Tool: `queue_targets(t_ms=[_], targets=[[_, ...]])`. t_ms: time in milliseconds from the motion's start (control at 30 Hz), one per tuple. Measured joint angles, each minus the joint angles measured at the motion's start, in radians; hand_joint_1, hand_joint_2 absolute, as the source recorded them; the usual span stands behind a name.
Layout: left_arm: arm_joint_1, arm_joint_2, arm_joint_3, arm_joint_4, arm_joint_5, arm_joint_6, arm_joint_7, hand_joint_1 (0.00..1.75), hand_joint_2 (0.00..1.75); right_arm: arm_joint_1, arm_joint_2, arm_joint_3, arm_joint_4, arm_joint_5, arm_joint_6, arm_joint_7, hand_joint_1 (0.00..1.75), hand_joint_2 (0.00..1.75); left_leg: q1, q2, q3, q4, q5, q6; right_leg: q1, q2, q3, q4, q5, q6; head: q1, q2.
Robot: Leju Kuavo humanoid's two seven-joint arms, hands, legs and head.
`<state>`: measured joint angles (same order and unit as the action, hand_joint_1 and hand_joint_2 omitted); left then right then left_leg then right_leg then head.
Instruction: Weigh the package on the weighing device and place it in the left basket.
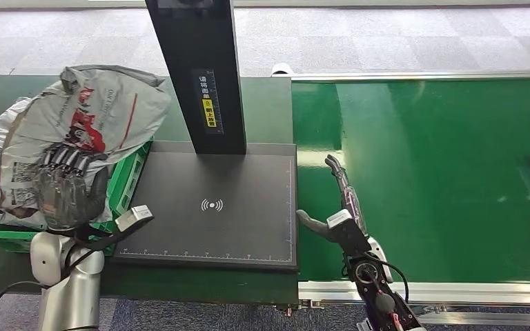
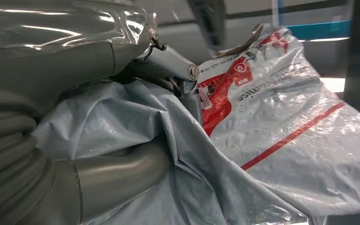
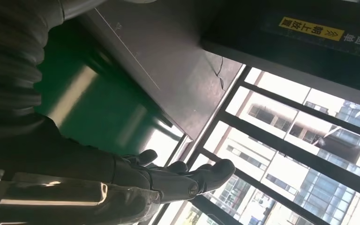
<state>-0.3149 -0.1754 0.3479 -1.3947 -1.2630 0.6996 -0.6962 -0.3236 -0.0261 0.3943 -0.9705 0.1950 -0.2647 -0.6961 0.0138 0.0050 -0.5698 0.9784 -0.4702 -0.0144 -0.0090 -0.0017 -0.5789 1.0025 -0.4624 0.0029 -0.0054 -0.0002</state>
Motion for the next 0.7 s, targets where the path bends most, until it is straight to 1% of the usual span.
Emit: queue_targets(t_ms=[67,133,167,200,233,267,333,367,400,433,467,600,700], targets=[[-0.012,0.01,0.1,-0.002,-0.055,0.0,0.0,1.75,1.75,0.048,0.0,0.0,-0.036,0.01,-0.016,0.0,0.0,1.75,0.0,0.0,0.0,0.0,0.0,0.0,0.0,0.0,0.0,0.0,0.0,0.0,0.0,0.0],[-0.019,0.02,0.177,-0.001,-0.092,0.0,0.01,1.75,1.75,0.085,-0.001,0.0,-0.068,0.012,-0.024,0.0,0.0,1.75,0.0,0.0,0.0,0.0,0.0,0.0,0.0,0.0,0.0,0.0,0.0,0.0,0.0,0.0],[-0.021,0.026,0.206,0.0,-0.116,0.0,0.034,1.75,1.75,0.098,-0.001,0.001,-0.083,0.011,-0.024,0.0,0.0,1.75,0.0,0.0,0.0,0.0,0.0,0.0,0.0,0.0,0.0,0.0,0.0,0.0,0.0,0.0],[-0.022,0.035,0.224,0.008,-0.153,0.0,0.087,1.75,1.75,0.109,-0.002,0.001,-0.098,0.009,-0.019,0.0,0.0,1.75,0.0,0.0,0.0,0.0,0.0,0.0,0.0,0.0,-0.001,0.0,0.0,0.0,0.0,0.0],[-0.023,0.052,0.229,0.029,-0.198,-0.001,0.177,1.75,1.75,0.116,-0.001,0.002,-0.114,0.009,-0.011,0.0,0.0,1.75,0.0,0.0,0.0,0.0,0.0,0.0,0.0,0.0,-0.001,0.0,0.0,0.0,0.0,0.0],[-0.025,0.077,0.22,0.066,-0.24,-0.005,0.298,1.75,1.75,0.122,0.0,0.002,-0.128,0.01,0.001,0.002,0.0,1.75,0.0,0.001,0.0,0.0,0.0,0.0,0.0,0.0,-0.001,0.0,0.0,0.0,0.0,0.0],[-0.026,0.138,0.162,0.176,-0.286,-0.04,0.568,1.75,1.75,0.128,0.004,0.0,-0.152,0.011,0.038,0.008,0.0,1.75,0.0,0.001,0.001,0.0,0.0,0.0,0.0,0.001,-0.001,0.0,0.0,0.0,0.0,0.0],[-0.025,0.165,0.125,0.23,-0.287,-0.072,0.672,1.75,1.75,0.129,0.006,-0.002,-0.159,0.006,0.065,0.01,0.0,1.75,0.0,0.001,0.001,0.0,0.0,0.0,0.0,0.001,0.0,0.0,0.0,0.0,0.0,0.0],[-0.022,0.185,0.086,0.277,-0.281,-0.106,0.733,1.75,1.75,0.131,0.009,-0.004,-0.164,0.0,0.095,0.011,0.0,1.75,0.0,0.001,0.001,0.0,0.0,0.0,0.0,0.001,0.0,0.0,0.0,0.0,0.0,0.0],[-0.017,0.2,0.051,0.314,-0.272,-0.136,0.756,1.75,1.75,0.131,0.012,-0.006,-0.166,-0.006,0.122,0.009,0.0,1.75,0.0,0.001,0.001,0.0,0.0,0.0,0.0,0.0,0.0,0.0,0.0,0.0,0.0,0.0],[-0.014,0.211,0.018,0.342,-0.258,-0.16,0.751,1.75,1.75,0.131,0.015,-0.007,-0.166,-0.009,0.144,0.007,0.0,1.75,0.0,0.0,0.001,0.0,0.001,0.0,0.0,0.0,0.0,0.0,0.0,0.0,0.0,0.0],[-0.011,0.228,-0.092,0.389,-0.171,-0.201,0.659,1.75,1.75,0.127,0.035,-0.012,-0.167,-0.003,0.168,0.013,0.0,1.75,-0.002,-0.001,0.001,0.0,0.0,0.0,-0.002,-0.002,0.002,0.0,0.0,0.0,0.0,0.0],[-0.009,0.229,-0.171,0.384,-0.103,-0.202,0.626,1.75,1.75,0.103,0.05,-0.016,-0.171,0.001,0.171,0.043,0.0,1.75,-0.003,-0.006,0.001,0.0,0.001,0.001,-0.003,-0.006,0.002,0.0,-0.001,0.001,0.0,0.0]])
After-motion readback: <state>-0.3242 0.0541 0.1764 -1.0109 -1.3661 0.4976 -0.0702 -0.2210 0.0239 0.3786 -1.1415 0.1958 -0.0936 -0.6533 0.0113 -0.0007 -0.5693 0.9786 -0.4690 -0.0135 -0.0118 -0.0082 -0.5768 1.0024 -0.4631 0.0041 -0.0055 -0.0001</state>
